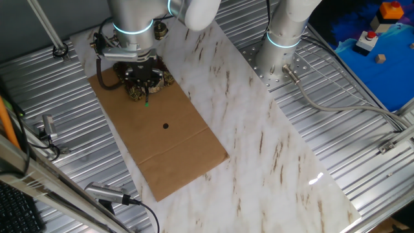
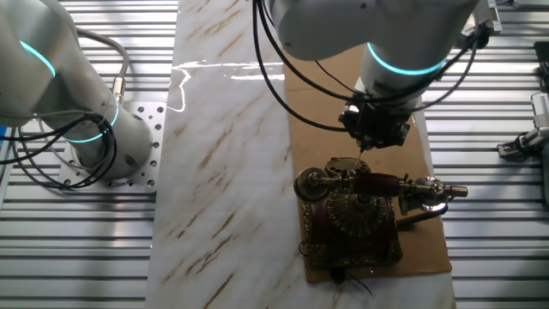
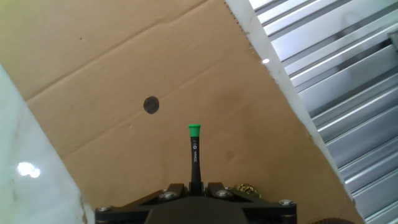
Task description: Dial a number on an old rotary phone
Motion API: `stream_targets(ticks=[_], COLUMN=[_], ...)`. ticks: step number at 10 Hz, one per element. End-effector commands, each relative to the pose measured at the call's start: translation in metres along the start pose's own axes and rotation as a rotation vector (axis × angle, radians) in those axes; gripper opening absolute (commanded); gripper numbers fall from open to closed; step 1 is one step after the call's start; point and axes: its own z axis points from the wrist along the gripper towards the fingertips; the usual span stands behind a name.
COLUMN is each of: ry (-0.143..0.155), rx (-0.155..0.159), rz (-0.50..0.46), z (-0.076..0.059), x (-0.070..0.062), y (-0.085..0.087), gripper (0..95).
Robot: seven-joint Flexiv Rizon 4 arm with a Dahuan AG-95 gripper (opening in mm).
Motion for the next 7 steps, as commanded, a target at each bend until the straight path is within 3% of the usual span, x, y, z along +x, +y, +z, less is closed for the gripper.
stream_targets(ticks=[1,7], ry=[0.004,0.037], rx=[-0.002,-0.023], rz=[-0.005,-0.008], z=[-0.001,-0.009], x=[0.000,-0.017], y=[0.000,-0.016], gripper=[0.0,0.0])
